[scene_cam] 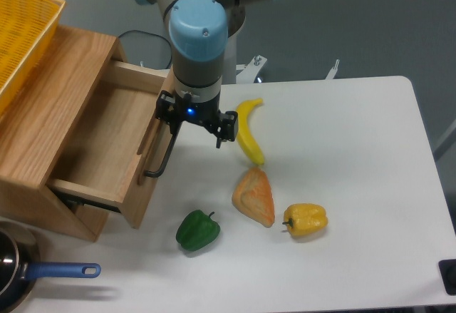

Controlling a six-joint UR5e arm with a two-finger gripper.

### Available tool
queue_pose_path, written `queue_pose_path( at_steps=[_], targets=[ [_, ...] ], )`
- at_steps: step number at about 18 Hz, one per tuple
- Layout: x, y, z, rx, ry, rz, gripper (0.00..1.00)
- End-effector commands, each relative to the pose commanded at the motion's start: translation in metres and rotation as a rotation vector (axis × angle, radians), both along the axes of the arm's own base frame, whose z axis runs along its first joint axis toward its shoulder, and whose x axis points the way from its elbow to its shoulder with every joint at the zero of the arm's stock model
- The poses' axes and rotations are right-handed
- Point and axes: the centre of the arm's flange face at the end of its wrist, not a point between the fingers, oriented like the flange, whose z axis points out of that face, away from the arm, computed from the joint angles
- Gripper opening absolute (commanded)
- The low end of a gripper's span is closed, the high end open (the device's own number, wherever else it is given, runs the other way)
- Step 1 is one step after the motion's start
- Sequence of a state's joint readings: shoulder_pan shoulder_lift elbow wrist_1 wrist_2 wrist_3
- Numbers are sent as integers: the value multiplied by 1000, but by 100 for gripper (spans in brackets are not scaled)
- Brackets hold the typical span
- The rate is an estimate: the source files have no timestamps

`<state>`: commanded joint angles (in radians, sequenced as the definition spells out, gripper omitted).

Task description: Slide the top drawer open

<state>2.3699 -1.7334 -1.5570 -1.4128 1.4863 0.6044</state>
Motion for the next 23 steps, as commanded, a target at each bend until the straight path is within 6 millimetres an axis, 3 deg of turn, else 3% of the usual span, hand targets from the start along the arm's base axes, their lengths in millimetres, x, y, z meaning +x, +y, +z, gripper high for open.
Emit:
queue_pose_path(
  at_steps=[13, 23],
  targets=[
    [-27, -20, 1, -13, 16, -7, 100],
    [-22, -25, 16, 9, 22, 10, 100]
  ],
)
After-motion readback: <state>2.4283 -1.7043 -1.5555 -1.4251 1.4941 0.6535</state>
